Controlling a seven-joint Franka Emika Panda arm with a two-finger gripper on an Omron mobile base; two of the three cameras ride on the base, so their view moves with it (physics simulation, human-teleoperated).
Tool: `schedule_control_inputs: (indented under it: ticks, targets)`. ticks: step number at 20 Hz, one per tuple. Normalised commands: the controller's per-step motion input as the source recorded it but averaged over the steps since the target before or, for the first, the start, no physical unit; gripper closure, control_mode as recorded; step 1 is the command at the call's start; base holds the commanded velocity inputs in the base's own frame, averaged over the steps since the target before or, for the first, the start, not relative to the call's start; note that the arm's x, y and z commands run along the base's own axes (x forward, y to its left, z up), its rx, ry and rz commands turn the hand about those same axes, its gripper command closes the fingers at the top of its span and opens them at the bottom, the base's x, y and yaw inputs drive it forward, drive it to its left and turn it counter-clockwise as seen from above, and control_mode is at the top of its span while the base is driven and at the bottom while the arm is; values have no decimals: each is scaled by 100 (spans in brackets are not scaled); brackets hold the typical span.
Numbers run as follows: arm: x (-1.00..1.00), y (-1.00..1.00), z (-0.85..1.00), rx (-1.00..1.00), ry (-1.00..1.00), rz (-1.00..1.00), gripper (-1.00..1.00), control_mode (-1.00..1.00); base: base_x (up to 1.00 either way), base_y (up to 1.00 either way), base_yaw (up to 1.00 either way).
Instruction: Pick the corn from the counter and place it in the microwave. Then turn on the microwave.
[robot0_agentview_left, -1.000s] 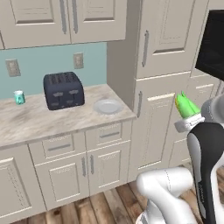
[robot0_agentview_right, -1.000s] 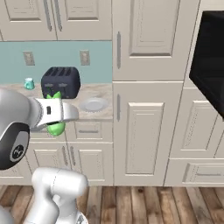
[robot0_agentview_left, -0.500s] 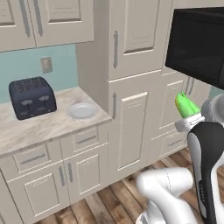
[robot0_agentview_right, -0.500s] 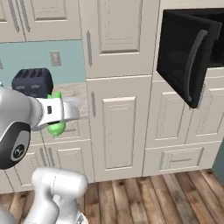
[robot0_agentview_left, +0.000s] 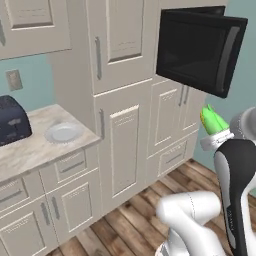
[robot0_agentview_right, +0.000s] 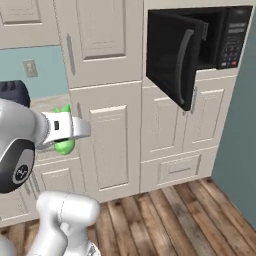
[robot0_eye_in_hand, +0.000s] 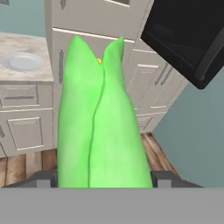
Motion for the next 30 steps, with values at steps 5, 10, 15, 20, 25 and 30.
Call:
schedule_control_inputs:
  ticks: [5, 10, 15, 20, 25, 30]
  targets:
    - [0, 0, 0, 0, 0, 0, 100, 100, -19, -41, -32]
    - [0, 0, 0, 0, 0, 0, 100, 100, -17, -44, -31]
    - [0, 0, 0, 0, 0, 0, 100, 100, -15, -49, -31]
    - [0, 0, 0, 0, 0, 0, 100, 100, -14, -51, -30]
    - [0, 0, 0, 0, 0, 0, 100, 100, -13, -50, -30]
    - [0, 0, 0, 0, 0, 0, 100, 100, -1, -40, -28]
